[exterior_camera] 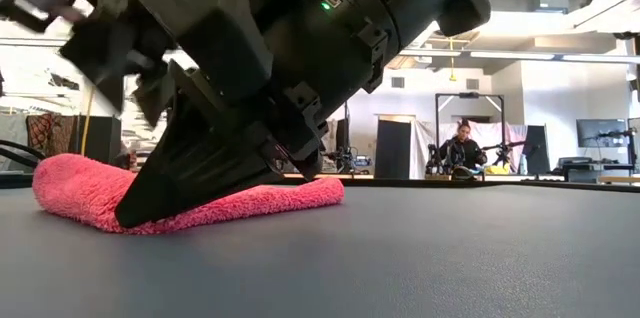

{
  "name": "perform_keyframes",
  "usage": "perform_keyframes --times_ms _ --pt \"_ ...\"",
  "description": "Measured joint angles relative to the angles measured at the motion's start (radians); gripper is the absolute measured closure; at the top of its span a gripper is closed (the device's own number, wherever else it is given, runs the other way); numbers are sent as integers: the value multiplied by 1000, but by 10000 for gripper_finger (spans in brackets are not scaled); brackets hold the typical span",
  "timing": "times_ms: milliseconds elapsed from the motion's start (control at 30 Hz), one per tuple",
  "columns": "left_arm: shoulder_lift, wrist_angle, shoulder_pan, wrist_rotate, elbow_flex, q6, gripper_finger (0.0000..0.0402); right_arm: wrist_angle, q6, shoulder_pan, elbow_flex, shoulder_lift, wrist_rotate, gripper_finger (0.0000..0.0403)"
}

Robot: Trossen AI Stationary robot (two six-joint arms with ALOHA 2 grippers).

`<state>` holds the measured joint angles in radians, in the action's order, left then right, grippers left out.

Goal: Roll towel
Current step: Roll the red microfiber cloth

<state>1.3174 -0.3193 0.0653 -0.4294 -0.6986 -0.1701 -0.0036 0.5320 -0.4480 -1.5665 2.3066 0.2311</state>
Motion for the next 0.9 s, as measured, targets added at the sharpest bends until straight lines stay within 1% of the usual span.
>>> perform_keyframes --times_ms 67,100,200,300,433,500,667,767,833,900 --pt "-46 145 27 -2 54 45 282 2 2 0 0 0 -1 394" --pt "-57 184 42 -3 76 63 287 3 2 1 0 0 -1 394" --pt "-55 217 72 -21 127 113 310 4 6 8 0 0 -13 394" --pt "-34 278 79 -64 162 140 345 11 22 8 1 1 -13 393" --pt "-10 328 79 -48 180 137 392 25 45 17 1 2 -21 391" --pt "9 326 79 -46 181 130 397 36 54 17 2 2 -23 390" --pt "108 362 85 -88 181 119 401 40 93 18 1 3 -25 390" --pt "160 388 85 -82 181 111 401 43 130 17 1 3 -21 389" --pt "182 407 81 -53 180 109 401 46 147 14 1 4 -13 389" --pt "198 405 76 -57 180 107 401 48 165 9 2 4 3 389"
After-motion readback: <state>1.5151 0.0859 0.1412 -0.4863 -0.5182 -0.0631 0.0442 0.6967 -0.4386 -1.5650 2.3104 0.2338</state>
